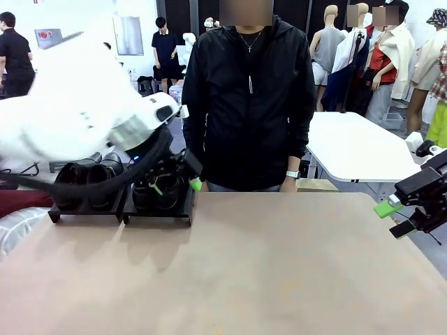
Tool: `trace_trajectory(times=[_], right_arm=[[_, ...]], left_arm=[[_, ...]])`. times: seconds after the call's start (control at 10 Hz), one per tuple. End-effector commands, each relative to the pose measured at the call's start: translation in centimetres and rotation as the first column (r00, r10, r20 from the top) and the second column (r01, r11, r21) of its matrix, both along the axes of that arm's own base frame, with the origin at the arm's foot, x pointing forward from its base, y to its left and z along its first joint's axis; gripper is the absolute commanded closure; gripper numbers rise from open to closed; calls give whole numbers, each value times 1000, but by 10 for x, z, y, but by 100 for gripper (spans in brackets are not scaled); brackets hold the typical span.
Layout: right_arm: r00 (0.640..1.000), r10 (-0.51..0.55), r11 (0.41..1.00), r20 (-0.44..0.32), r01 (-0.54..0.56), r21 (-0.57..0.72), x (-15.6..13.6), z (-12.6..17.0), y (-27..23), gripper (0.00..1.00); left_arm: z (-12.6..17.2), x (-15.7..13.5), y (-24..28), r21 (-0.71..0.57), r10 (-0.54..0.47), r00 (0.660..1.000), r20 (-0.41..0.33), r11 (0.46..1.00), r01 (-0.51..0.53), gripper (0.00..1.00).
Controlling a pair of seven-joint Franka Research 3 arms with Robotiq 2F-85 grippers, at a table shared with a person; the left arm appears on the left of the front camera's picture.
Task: Organize the shoes by placing them on the stand.
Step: Place the Shoe from the middle of the table onto the Shoes Stand.
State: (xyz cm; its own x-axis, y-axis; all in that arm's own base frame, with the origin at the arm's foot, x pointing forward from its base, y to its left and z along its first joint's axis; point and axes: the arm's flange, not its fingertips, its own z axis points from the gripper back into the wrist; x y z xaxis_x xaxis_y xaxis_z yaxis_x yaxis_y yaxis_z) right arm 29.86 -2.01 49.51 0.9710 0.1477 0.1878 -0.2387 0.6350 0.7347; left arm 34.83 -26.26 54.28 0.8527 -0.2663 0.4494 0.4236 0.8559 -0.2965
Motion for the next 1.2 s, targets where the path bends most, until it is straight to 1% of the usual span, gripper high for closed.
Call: trace_trajectory(times=[0.0, 0.1, 0.2, 0.3, 0.4, 0.5, 0.6, 0.7, 0.8, 1.1], right_arm=[[1000, 12, 1000, 8, -12, 7, 0, 1, -1, 0], [1000, 12, 1000, 8, -12, 7, 0, 1, -1, 0], [1000, 12, 1000, 8, -12, 7, 0, 1, -1, 0], [1000, 12, 1000, 8, -12, 7, 0, 1, -1, 0], [1000, 12, 1000, 8, -12, 7, 0, 1, -1, 0], [1000, 12, 1000, 8, -12, 7, 0, 1, -1, 0], [1000, 12, 1000, 8, -12, 7, 0, 1, -1, 0], [1000, 12, 1000, 8, -12, 7, 0, 1, -1, 0], [1000, 12, 1000, 8, -12, 7, 0, 1, -1, 0], [1000, 12, 1000, 8, -12, 7, 0, 1, -1, 0]], left_arm=[[-4, -39, 86, -113, -199, 979, -53, 975, 192, 0], [-11, -53, 122, -181, -319, 947, -46, 935, 306, 0], [-25, -59, 166, -191, -293, 955, -52, 941, 279, 0], [-34, -62, 194, -199, -277, 959, -51, 944, 262, 0], [-43, -63, 236, -284, -304, 953, -8, 914, 289, 0], [-51, -63, 266, -331, -326, 945, 23, 889, 315, 0], [-61, -62, 283, -393, -304, 952, 30, 872, 291, 0], [-73, -59, 287, -416, -311, 950, 26, 861, 293, 0], [-40, -59, 282, -344, -287, 958, 18, 897, 276, 0], [-40, -59, 282, -344, -287, 958, 18, 897, 276, 0]])
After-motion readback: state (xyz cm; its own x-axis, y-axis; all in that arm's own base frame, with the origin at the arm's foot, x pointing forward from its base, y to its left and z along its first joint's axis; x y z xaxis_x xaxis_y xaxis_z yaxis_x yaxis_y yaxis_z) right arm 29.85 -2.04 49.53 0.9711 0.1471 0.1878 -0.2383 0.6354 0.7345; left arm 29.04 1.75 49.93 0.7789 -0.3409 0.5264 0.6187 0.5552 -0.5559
